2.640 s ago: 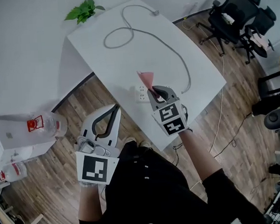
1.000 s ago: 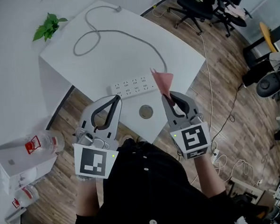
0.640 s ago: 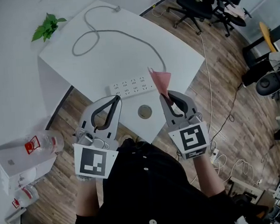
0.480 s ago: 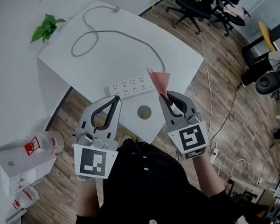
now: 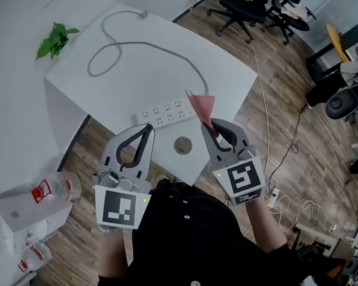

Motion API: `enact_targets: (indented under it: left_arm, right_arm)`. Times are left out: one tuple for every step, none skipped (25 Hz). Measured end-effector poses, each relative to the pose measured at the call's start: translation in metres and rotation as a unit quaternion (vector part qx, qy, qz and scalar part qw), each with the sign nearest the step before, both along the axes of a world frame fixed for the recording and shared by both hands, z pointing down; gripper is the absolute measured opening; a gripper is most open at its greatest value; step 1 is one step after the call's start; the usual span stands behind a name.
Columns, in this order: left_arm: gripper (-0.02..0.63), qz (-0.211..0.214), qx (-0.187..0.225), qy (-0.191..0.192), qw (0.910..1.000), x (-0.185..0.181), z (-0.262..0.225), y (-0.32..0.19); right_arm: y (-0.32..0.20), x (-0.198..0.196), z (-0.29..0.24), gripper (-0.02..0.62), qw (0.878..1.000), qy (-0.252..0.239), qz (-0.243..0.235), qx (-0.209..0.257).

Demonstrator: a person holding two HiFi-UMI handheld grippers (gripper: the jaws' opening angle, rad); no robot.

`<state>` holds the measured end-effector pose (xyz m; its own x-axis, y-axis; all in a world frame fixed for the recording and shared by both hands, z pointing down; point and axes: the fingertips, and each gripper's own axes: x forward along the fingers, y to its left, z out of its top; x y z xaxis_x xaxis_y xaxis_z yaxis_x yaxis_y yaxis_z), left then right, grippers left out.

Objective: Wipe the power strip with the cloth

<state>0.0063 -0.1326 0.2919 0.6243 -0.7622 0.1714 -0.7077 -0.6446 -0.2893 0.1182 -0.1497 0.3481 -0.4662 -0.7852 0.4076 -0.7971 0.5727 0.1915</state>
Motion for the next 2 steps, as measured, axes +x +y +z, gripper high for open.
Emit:
enact_targets:
  left_arm:
    - [0.014,0.000,-0.001,0.000,1.0000,-0.0001,0.0002,-0.0001]
    - [0.015,0.000,-0.002,0.001,1.0000,-0.0003,0.0004,-0.0001]
  right_arm:
    - [-0.0001,-0.0002,-0.0001,0.049,1.000,0.000,0.000,0.000]
    - [-0.0001,-0.0004,-0.0002,0.049,1.000,0.000,0.000,-0.001]
